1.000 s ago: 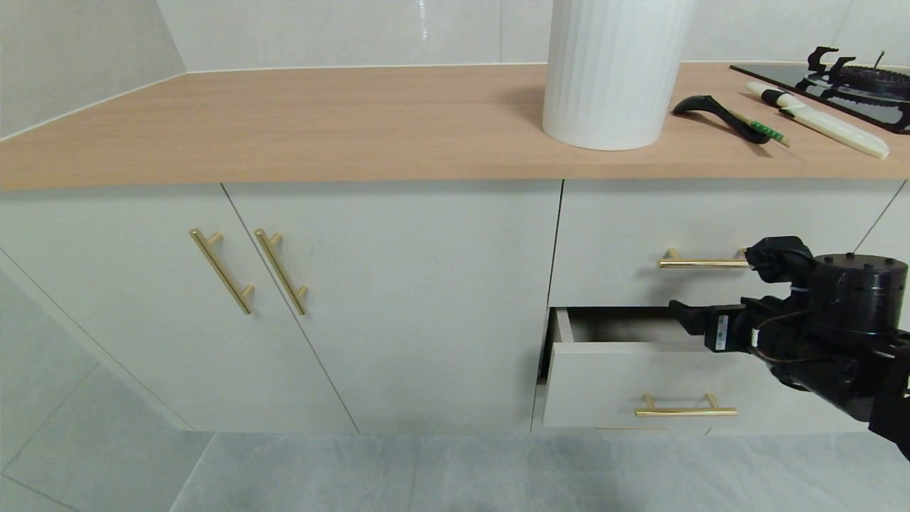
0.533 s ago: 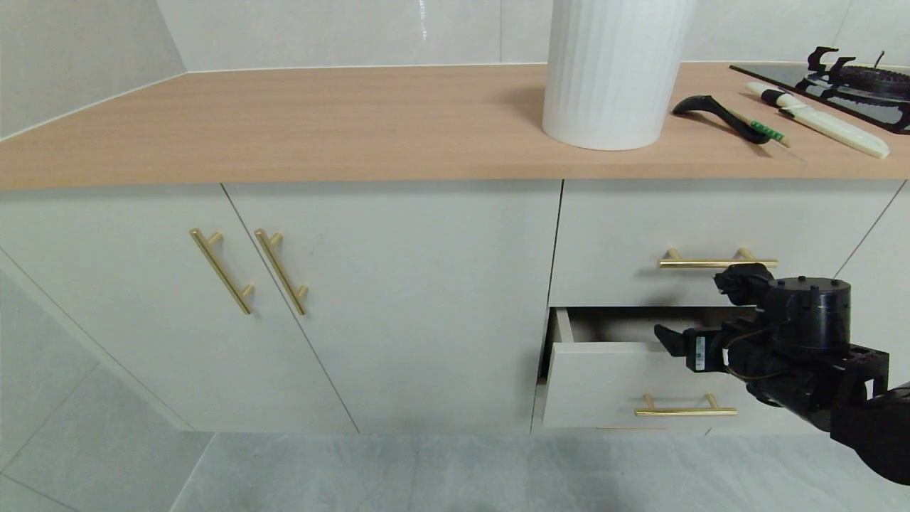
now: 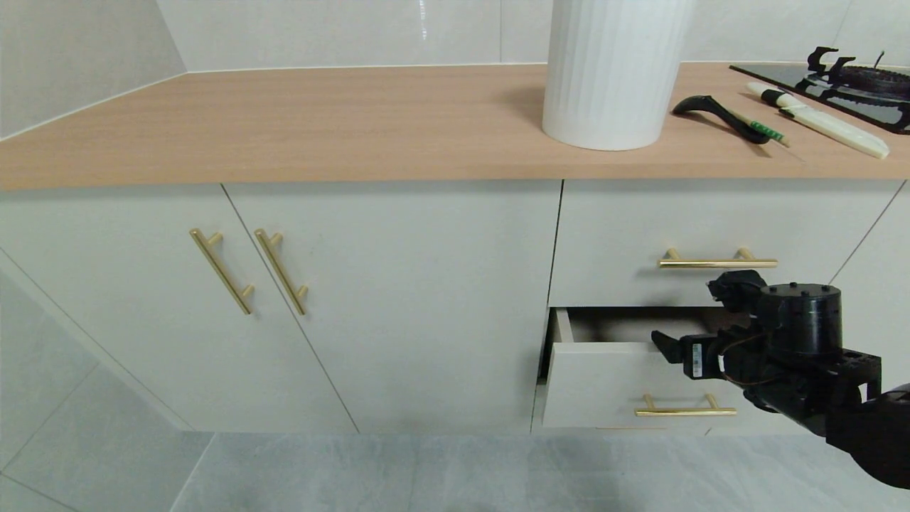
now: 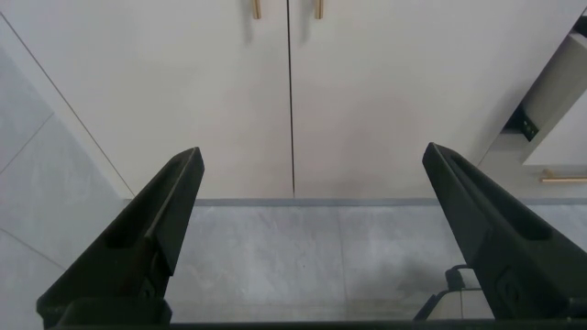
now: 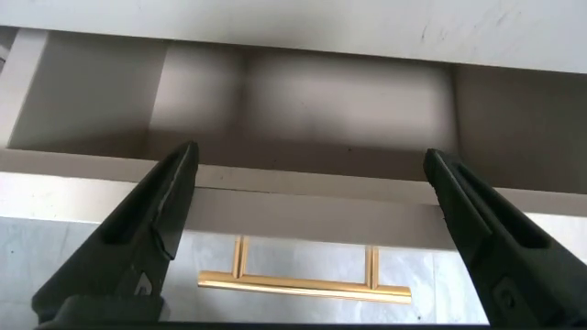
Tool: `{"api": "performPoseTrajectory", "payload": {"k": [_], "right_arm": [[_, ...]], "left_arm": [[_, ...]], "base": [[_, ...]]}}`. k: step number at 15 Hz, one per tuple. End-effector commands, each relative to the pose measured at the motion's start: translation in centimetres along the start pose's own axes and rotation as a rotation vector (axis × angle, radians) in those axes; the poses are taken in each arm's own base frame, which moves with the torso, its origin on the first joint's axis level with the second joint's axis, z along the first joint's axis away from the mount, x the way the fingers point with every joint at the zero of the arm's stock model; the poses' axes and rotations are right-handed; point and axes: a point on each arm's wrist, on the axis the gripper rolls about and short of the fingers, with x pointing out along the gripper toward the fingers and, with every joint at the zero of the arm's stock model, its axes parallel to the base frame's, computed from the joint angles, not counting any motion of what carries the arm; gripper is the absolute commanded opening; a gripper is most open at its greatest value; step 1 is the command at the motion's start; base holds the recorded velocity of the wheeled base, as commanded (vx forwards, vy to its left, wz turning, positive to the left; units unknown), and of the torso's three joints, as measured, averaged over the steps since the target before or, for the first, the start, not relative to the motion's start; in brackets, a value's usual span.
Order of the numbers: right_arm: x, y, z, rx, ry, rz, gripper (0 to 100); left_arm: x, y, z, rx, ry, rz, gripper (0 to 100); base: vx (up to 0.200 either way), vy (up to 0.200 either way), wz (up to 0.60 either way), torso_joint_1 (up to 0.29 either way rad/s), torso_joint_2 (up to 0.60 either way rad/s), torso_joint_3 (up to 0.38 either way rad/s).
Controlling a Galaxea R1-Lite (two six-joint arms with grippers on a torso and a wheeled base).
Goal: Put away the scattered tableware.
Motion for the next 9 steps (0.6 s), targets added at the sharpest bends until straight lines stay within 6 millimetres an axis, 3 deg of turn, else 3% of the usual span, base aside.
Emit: {"api": "performPoseTrajectory", "payload": {"k": [1, 9], "right_arm": [[0.0, 0.1, -0.3, -0.010, 0.025, 0.002, 100], [-2.4, -0.5, 0.2, -0.040, 0.134, 0.016, 100]], "left_arm": [[0.0, 0.0, 0.0, 0.000, 0.001, 0.000, 100], [0.0, 0.0, 0.0, 0.000, 0.001, 0.000, 100]], "base": [[0.000, 0.000, 0.00, 0.000, 0.00, 0.000], [0.000, 0.000, 0.00, 0.000, 0.00, 0.000]]}}
